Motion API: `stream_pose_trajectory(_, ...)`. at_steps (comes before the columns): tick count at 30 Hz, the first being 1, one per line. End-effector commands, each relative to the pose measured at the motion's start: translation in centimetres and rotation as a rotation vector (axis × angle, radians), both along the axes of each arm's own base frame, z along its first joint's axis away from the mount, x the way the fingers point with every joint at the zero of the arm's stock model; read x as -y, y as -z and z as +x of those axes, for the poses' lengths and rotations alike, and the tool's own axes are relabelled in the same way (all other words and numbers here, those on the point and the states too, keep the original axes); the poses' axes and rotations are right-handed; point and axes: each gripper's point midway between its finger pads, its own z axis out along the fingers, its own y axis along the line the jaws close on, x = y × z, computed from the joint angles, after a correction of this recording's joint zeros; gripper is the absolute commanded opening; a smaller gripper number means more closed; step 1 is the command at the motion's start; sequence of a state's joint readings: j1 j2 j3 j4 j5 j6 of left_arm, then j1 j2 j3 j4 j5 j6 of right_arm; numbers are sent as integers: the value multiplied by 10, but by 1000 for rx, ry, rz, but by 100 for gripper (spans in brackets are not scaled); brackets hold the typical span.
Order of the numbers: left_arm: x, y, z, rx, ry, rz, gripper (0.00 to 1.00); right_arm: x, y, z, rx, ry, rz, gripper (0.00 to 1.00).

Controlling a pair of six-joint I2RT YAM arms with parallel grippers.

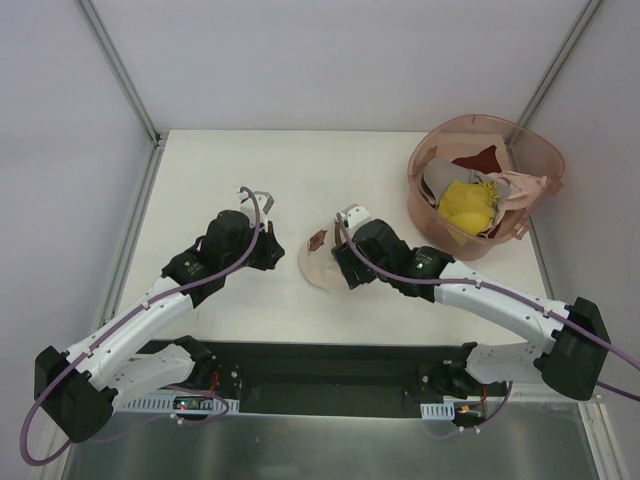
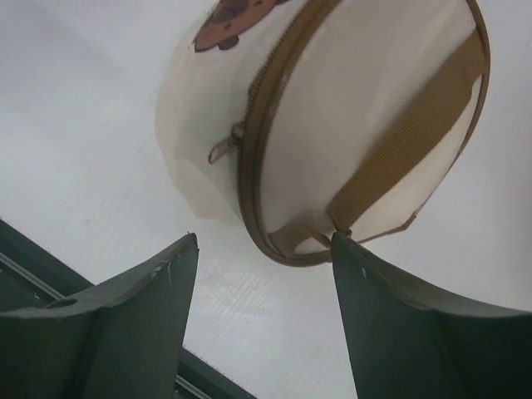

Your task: Unzip the laundry bag and remove the bra

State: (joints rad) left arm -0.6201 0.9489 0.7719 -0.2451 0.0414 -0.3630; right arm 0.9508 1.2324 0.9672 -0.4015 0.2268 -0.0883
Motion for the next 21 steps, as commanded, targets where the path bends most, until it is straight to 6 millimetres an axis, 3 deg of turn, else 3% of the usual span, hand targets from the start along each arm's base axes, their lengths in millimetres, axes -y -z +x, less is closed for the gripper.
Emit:
stream_pose_trajectory(1,10,-22,4,28,14,-69,0,-24,-14,22,113,21,71,64)
stream_pose_trajectory(3,10,-24,3,30,18,-74,0,-29,-11,24,120,17,78,60)
stream_pose_trajectory(6,14,-26,-1,26,45,-86,0,-26,2,32,136,45,31,46)
stream_pose_trajectory(7,15,-27,-1,24,53,-88,0,-26,5,34,138,46,22,34)
stream_pose_trajectory(9,22,-25,-6,6,101,-94,0,-29,2,35,145,34,27,18)
stream_pose_trajectory(10,26,-26,-8,-1,129,-101,0,-30,2,34,148,22,19,3)
stream_pose_trajectory(15,52,-24,-30,-75,326,-149,0,-32,-22,25,156,-47,69,1)
stream_pose_trajectory(21,81,-33,-36,-117,419,-192,15,-32,-34,3,93,-128,134,1)
